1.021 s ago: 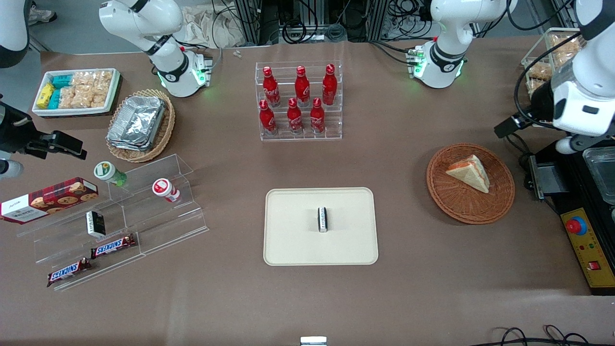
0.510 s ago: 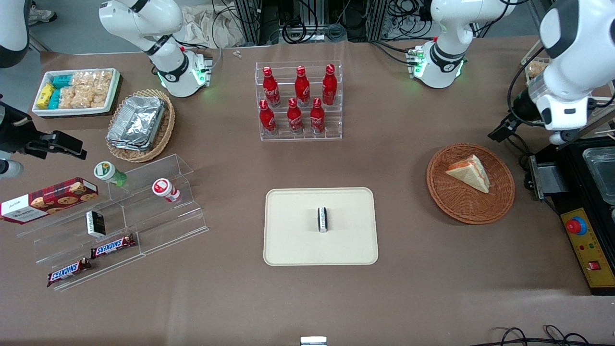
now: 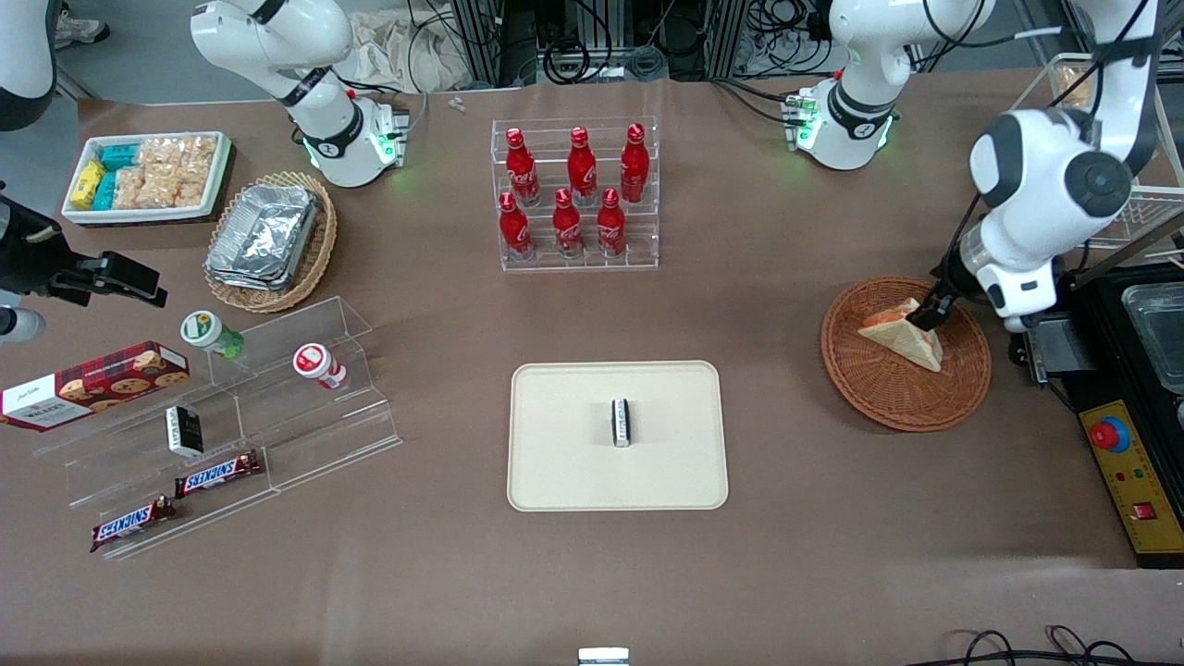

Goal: Place sandwich from basket to tray
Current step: 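Close the left gripper on the sandwich's wrapped edge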

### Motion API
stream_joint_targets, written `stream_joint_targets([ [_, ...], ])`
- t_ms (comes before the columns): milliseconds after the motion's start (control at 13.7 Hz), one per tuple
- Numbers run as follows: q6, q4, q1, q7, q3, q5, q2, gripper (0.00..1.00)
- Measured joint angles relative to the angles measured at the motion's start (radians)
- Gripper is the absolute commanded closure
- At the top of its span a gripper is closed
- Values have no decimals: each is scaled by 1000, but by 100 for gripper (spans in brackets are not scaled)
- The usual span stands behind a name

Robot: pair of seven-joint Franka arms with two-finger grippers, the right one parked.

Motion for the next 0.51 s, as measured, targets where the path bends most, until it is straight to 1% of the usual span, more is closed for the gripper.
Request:
stream_joint_targets([
  [365, 153, -25, 2, -1, 40, 0, 140, 0],
  [438, 172, -26, 2, -1, 43, 0, 162, 5],
  [510, 189, -27, 2, -1, 47, 0, 182, 47],
])
